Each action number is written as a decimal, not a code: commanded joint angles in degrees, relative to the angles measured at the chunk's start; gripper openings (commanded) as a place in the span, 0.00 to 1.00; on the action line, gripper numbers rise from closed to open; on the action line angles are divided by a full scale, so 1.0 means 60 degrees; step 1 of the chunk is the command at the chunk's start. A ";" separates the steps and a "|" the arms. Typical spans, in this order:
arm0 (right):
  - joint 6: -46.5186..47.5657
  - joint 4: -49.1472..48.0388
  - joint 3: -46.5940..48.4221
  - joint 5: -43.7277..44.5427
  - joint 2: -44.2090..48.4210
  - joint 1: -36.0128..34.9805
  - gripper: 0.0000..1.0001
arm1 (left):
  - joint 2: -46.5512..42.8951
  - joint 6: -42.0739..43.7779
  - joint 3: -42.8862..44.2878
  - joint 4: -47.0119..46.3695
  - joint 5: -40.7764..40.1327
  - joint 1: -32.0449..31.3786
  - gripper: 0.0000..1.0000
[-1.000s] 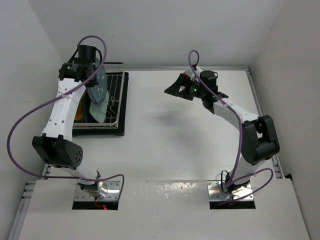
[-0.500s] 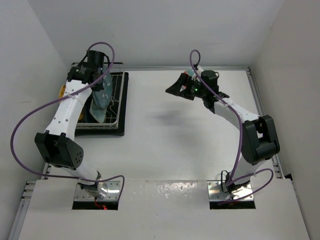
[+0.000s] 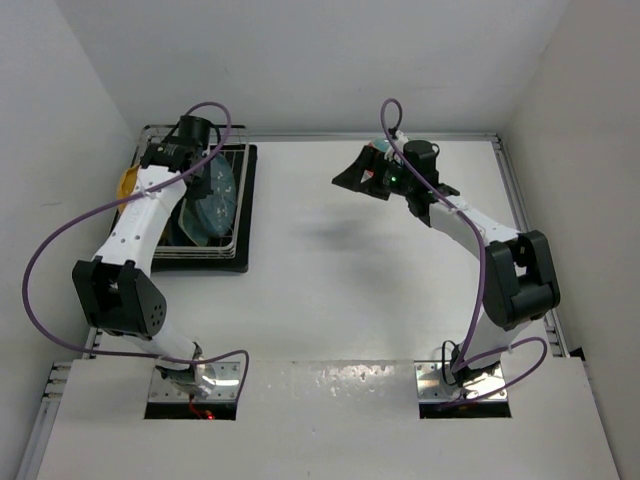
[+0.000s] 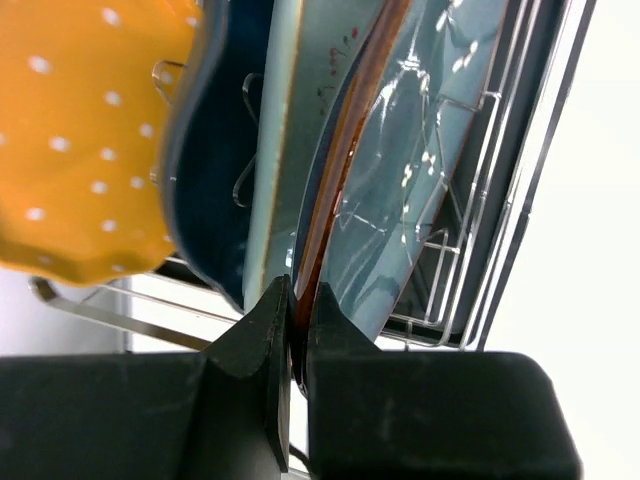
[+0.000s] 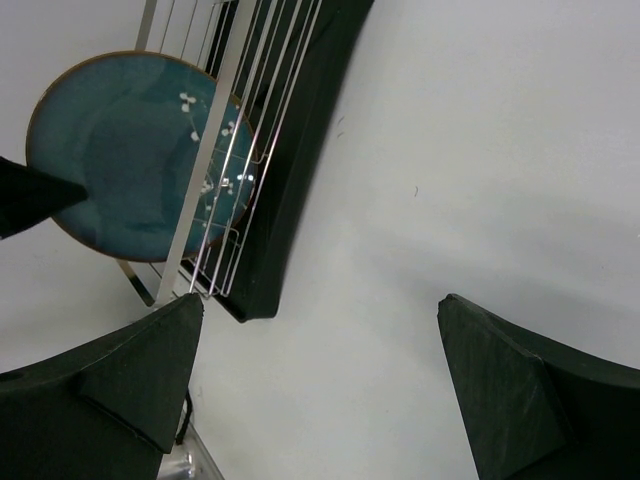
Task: Load the plates into the dish rack
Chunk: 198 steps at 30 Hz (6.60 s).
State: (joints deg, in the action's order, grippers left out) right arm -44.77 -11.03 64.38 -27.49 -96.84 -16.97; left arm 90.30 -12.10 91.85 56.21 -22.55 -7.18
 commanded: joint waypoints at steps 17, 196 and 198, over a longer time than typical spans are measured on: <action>-0.0783 0.3053 0.1383 0.4080 -0.1493 0.2314 0.94 | 0.0447 0.0991 0.1374 0.0622 0.0784 0.1021 0.50; -0.0755 0.1076 0.3010 -0.2831 -0.1438 0.0441 1.00 | -0.1457 0.4726 0.1053 -0.2864 -0.1648 0.2046 0.00; -0.0785 0.1061 0.2996 -0.2831 -0.1438 0.0441 1.00 | -0.1457 0.4726 0.1155 -0.2864 -0.1532 0.2046 0.00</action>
State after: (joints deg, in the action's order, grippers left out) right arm -50.33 -3.75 80.40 -44.12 -105.95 -14.02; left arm 85.67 16.01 96.38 46.83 -30.04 4.16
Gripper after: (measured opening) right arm 0.996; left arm 0.052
